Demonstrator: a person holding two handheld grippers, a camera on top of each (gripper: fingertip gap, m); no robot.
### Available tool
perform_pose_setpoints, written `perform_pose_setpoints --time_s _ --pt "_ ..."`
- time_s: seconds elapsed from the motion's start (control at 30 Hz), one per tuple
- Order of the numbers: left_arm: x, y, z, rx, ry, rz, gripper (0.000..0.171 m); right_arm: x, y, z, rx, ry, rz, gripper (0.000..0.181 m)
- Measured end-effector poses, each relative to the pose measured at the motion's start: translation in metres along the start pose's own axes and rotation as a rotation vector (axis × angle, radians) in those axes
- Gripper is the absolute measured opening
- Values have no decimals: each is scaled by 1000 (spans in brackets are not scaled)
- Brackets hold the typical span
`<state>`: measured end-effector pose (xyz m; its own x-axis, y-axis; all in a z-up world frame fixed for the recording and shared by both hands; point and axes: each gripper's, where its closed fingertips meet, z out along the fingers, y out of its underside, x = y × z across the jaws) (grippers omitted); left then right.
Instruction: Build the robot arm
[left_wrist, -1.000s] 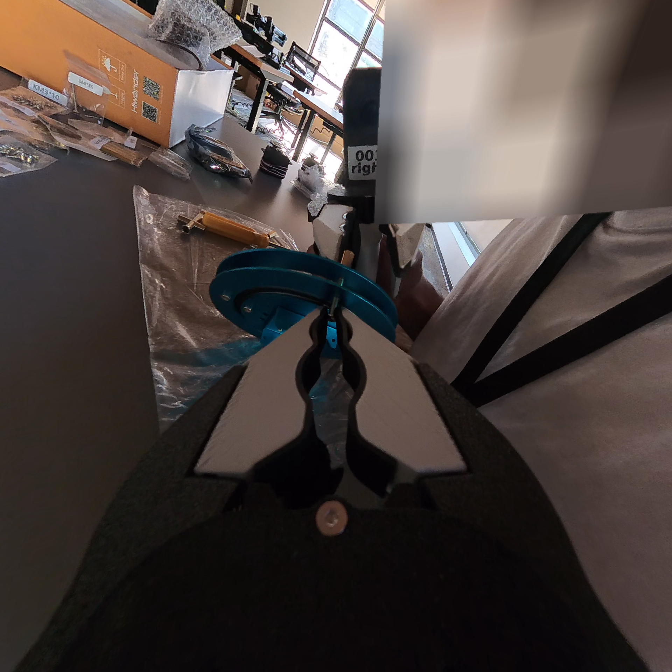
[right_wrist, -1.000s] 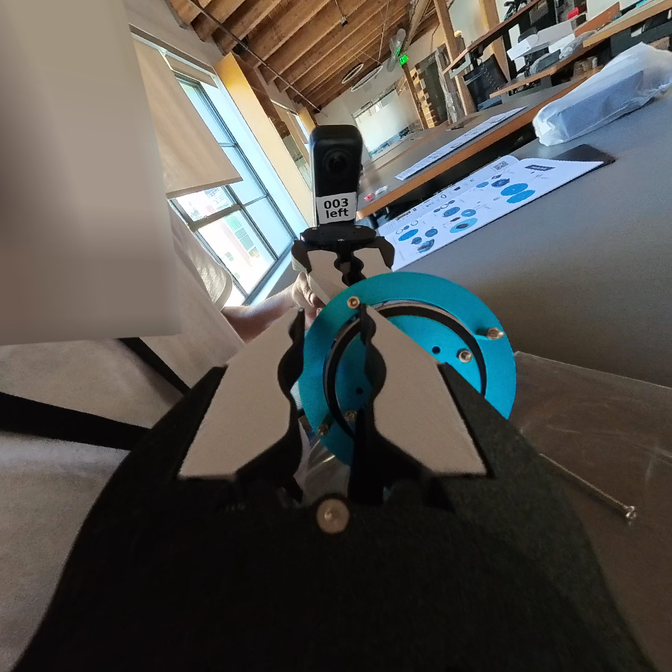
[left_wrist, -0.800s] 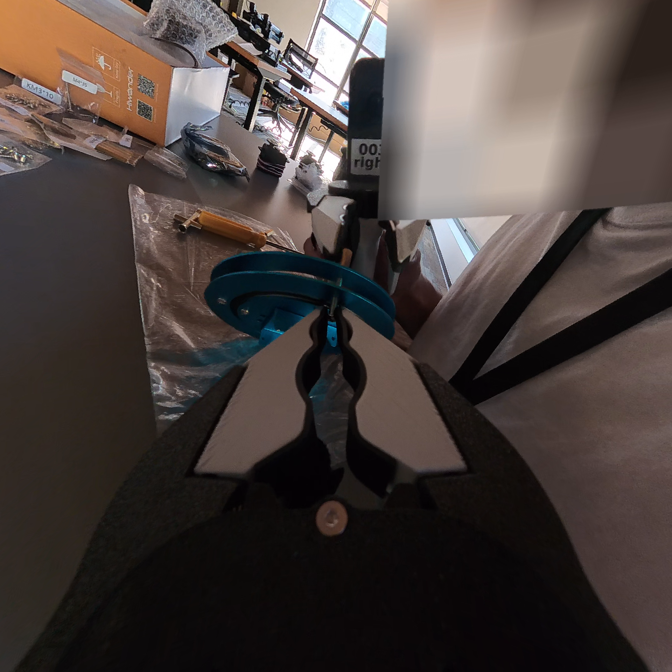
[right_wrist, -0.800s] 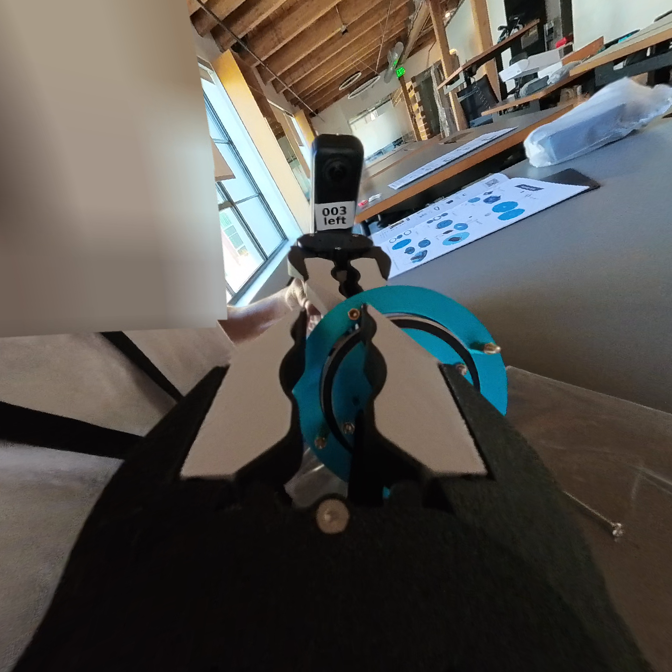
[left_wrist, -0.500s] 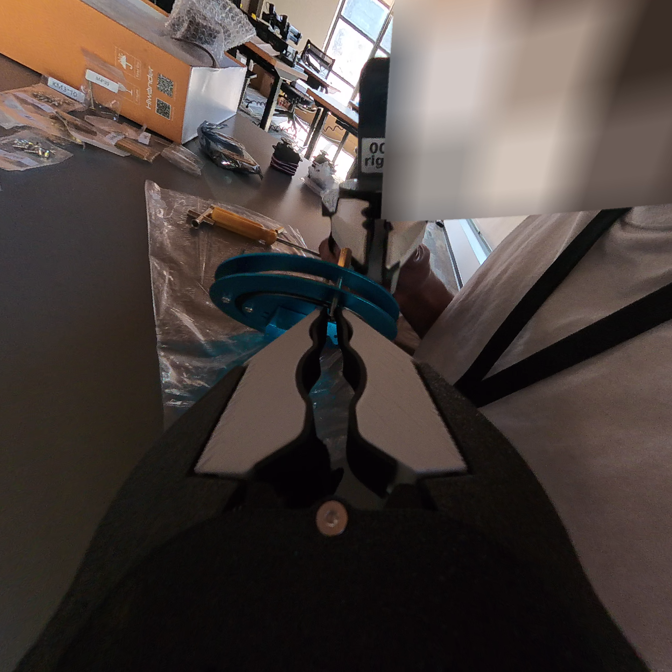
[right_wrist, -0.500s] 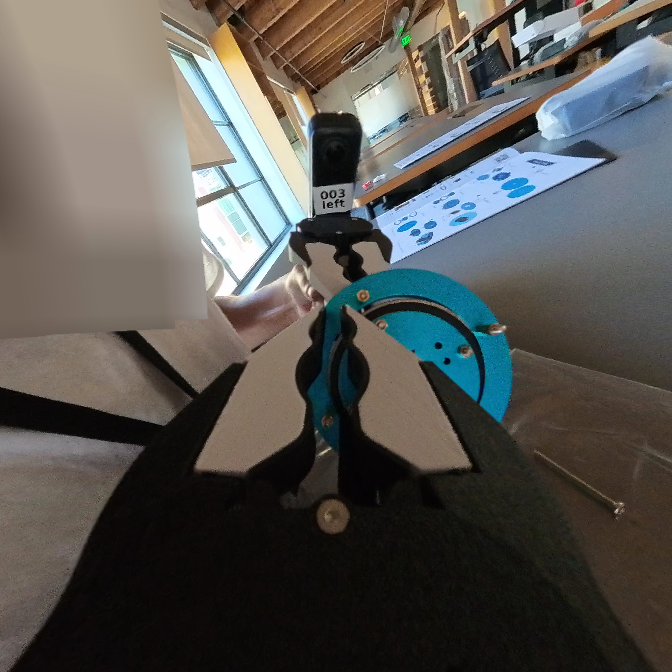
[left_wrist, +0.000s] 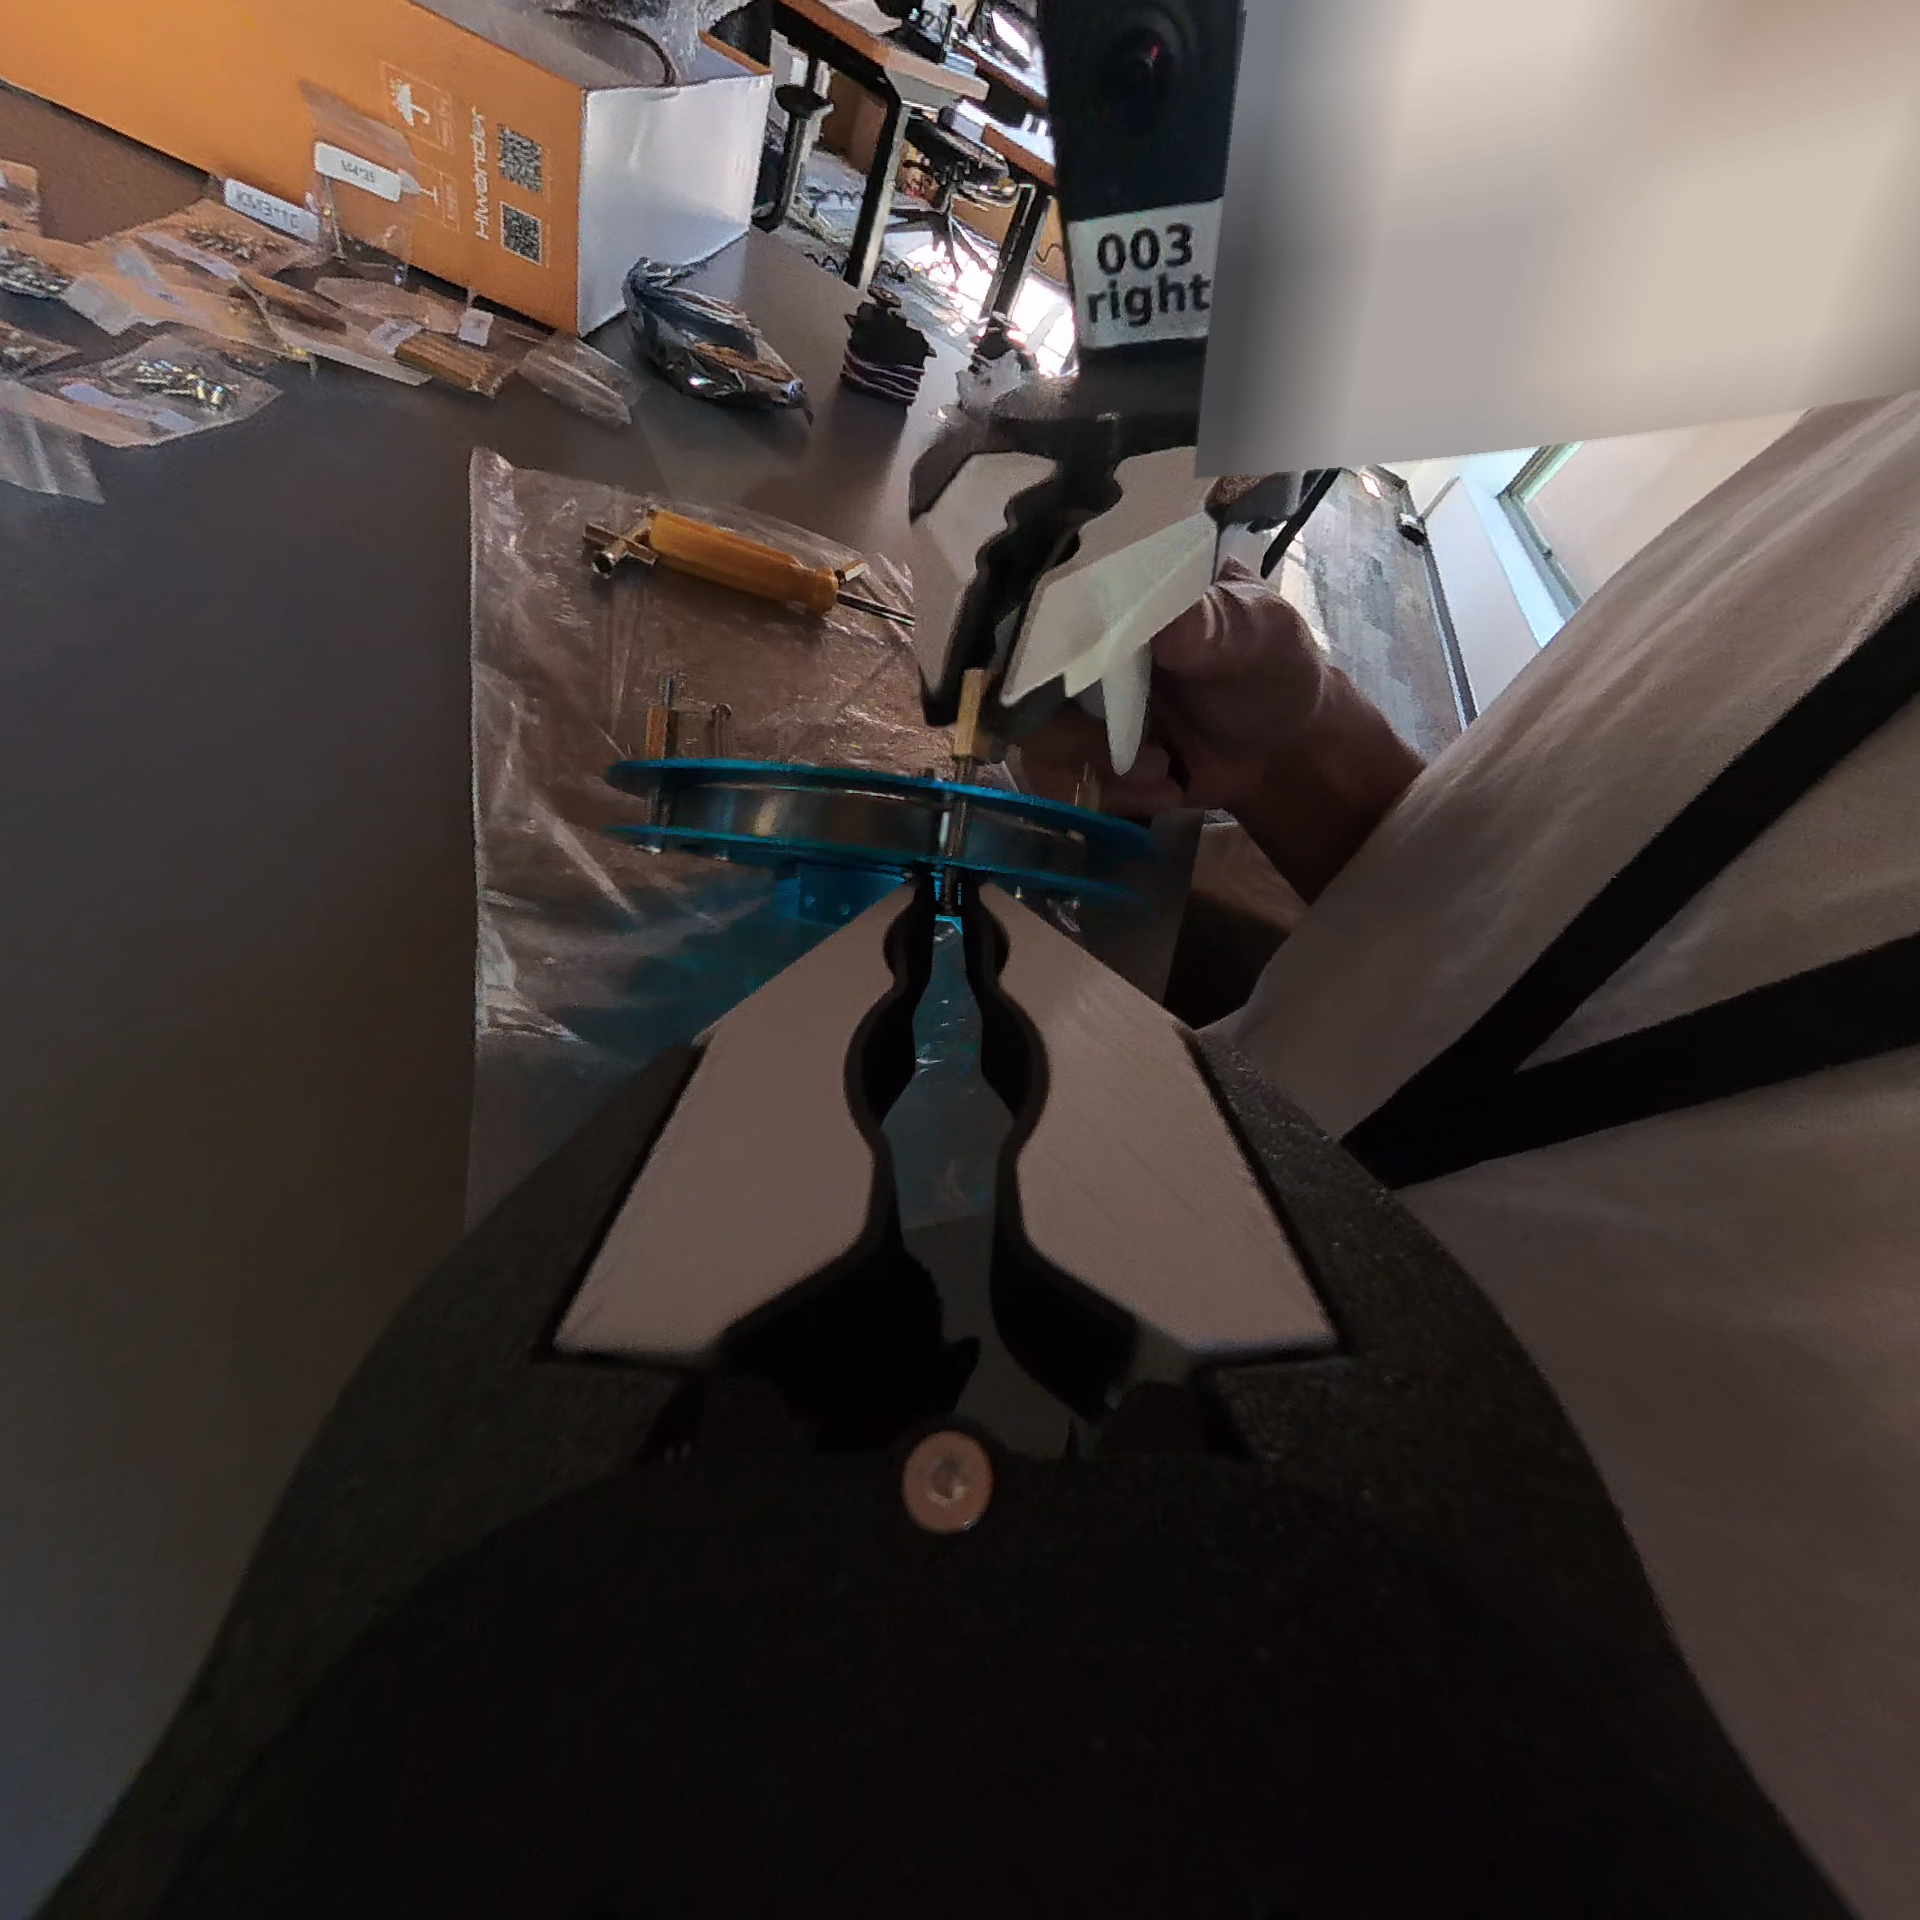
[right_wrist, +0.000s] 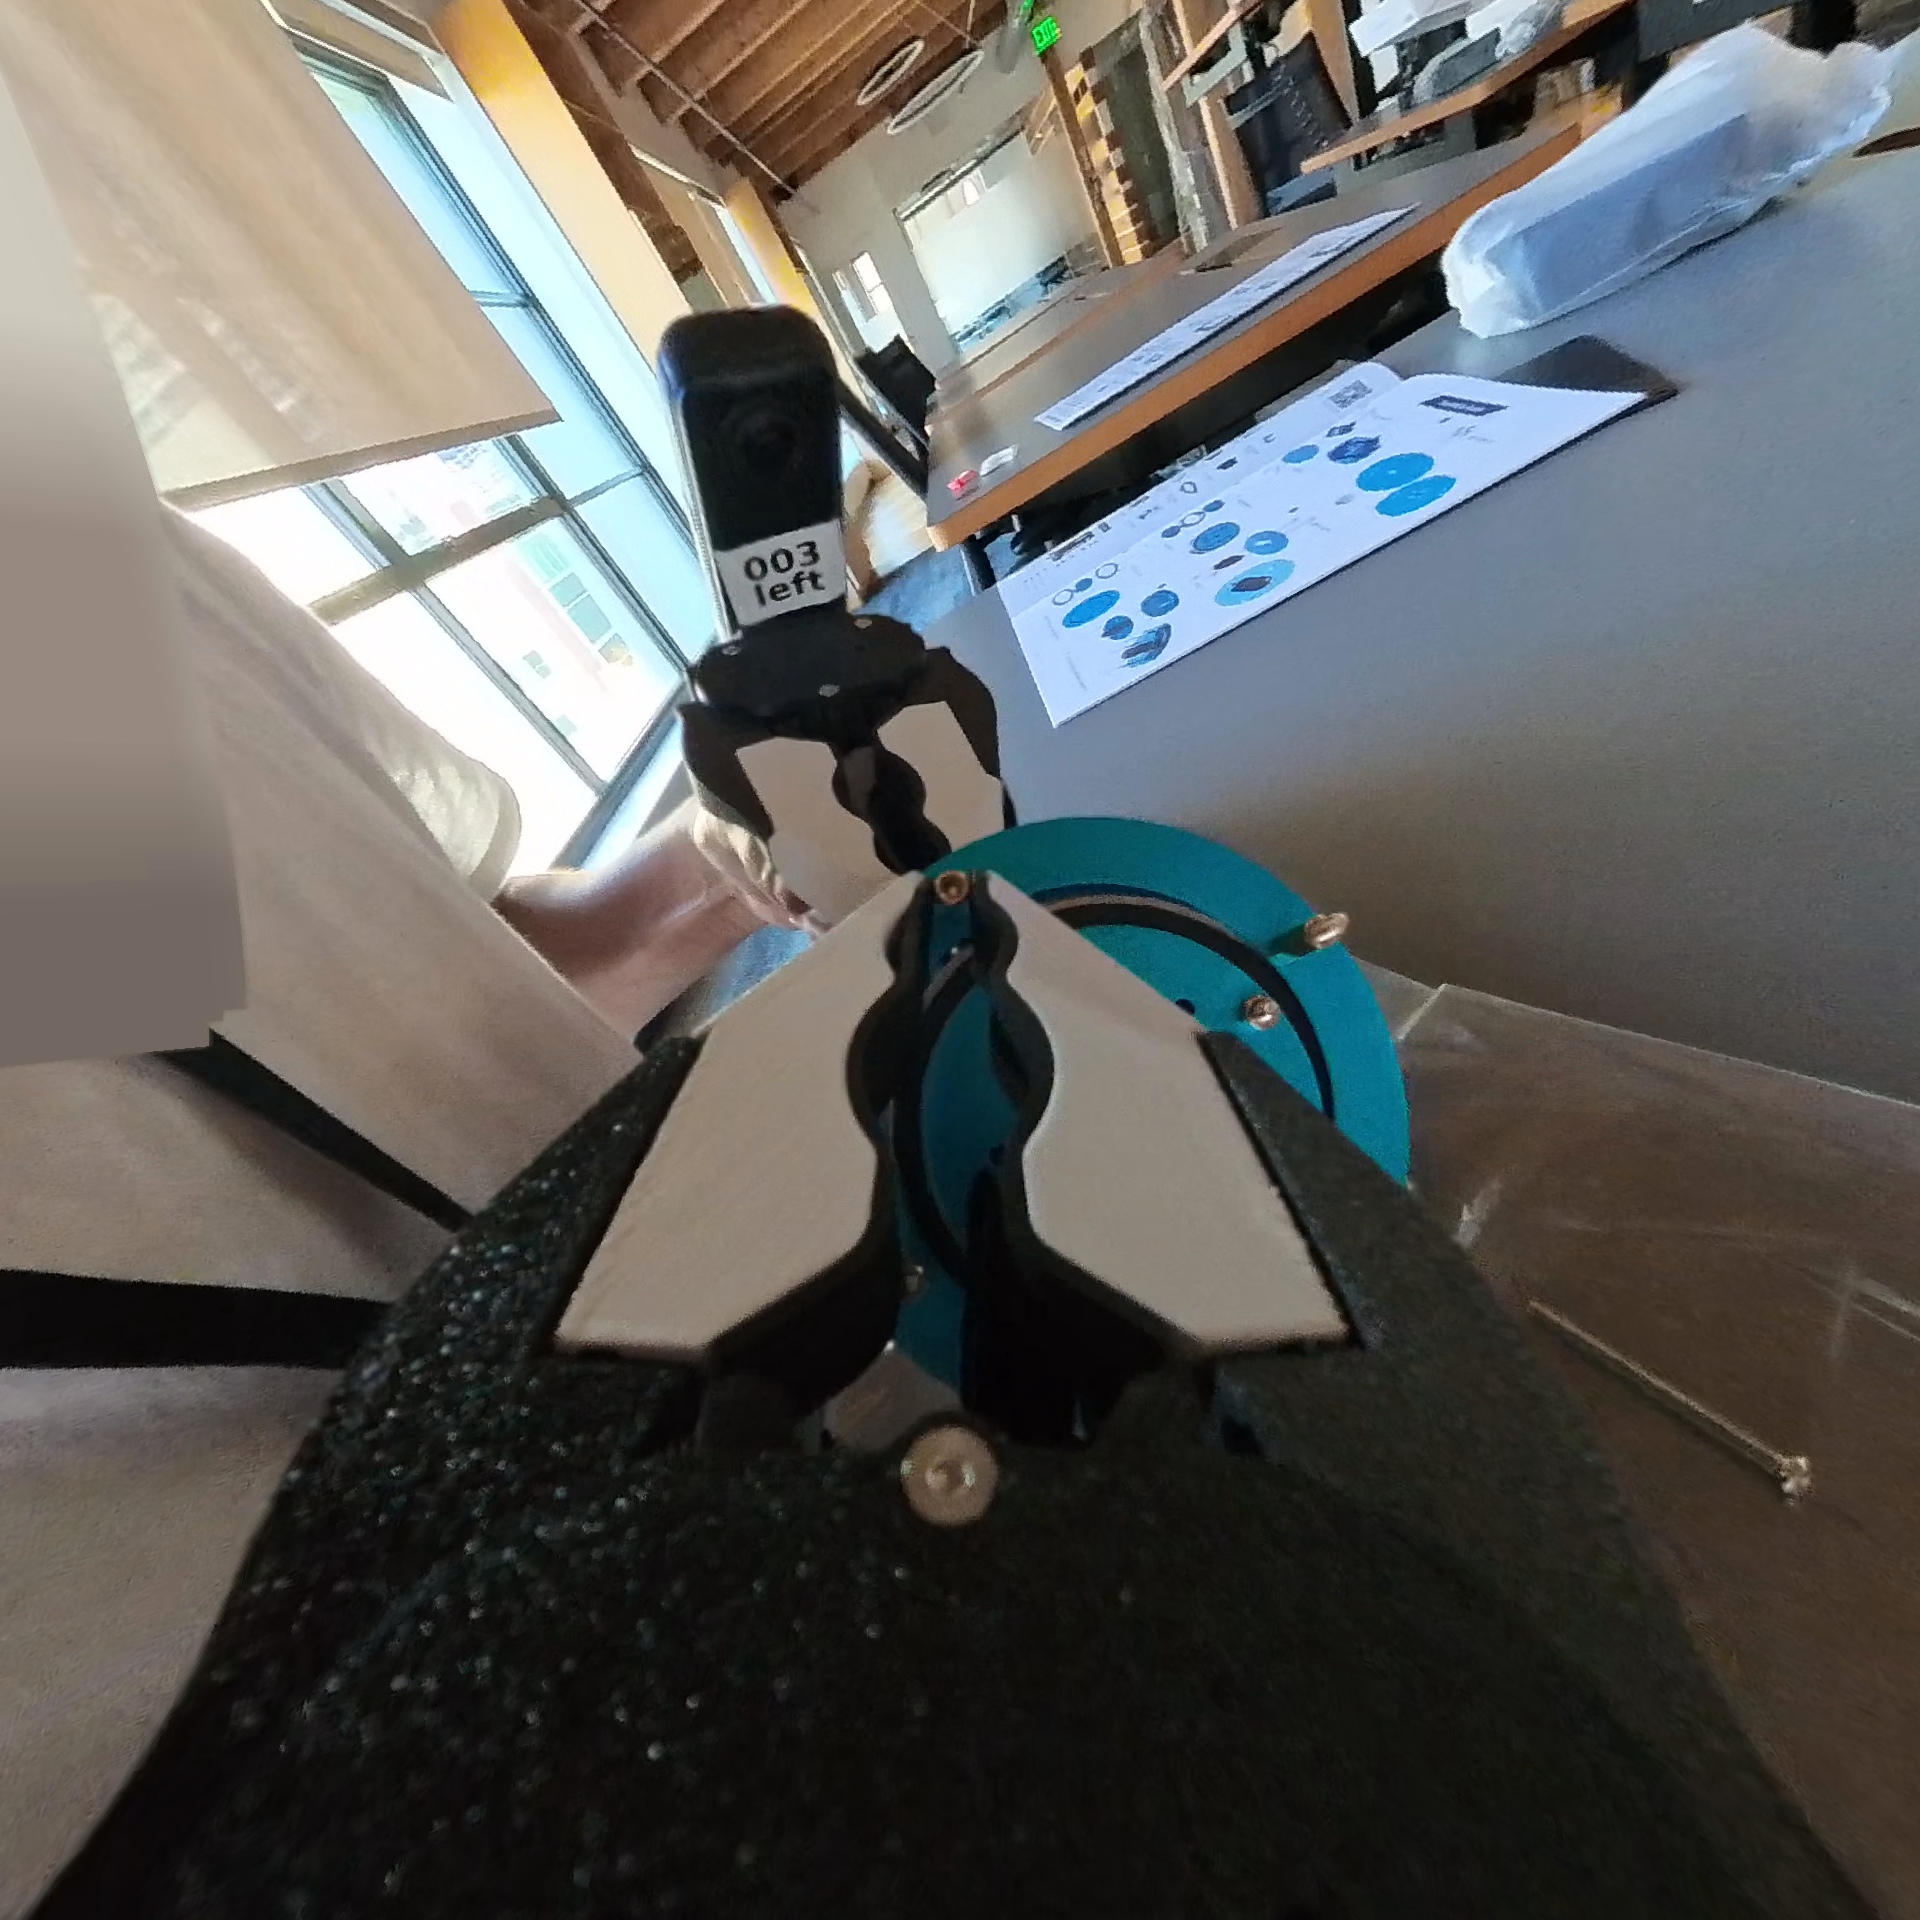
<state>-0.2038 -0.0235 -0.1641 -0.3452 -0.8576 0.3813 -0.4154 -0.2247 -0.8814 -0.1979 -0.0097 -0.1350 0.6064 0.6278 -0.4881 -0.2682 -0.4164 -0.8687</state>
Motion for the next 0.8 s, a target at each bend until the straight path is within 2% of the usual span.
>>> perform_pose_setpoints --time_s 0.3,0.57,0.7,0.8 --pt "-12 23 1 -206 -141 198 10 8 6 9 -151 154 -114 5" --pt "-37 49 -16 -327 -223 213 19 26 23 22 -288 275 -146 5" --pt "-37 47 -29 -283 -247 219 20 28 28 28 -344 302 -158 5" --pt "-35 36 -33 -225 -265 285 21 28 35 32 -396 300 -150 7"
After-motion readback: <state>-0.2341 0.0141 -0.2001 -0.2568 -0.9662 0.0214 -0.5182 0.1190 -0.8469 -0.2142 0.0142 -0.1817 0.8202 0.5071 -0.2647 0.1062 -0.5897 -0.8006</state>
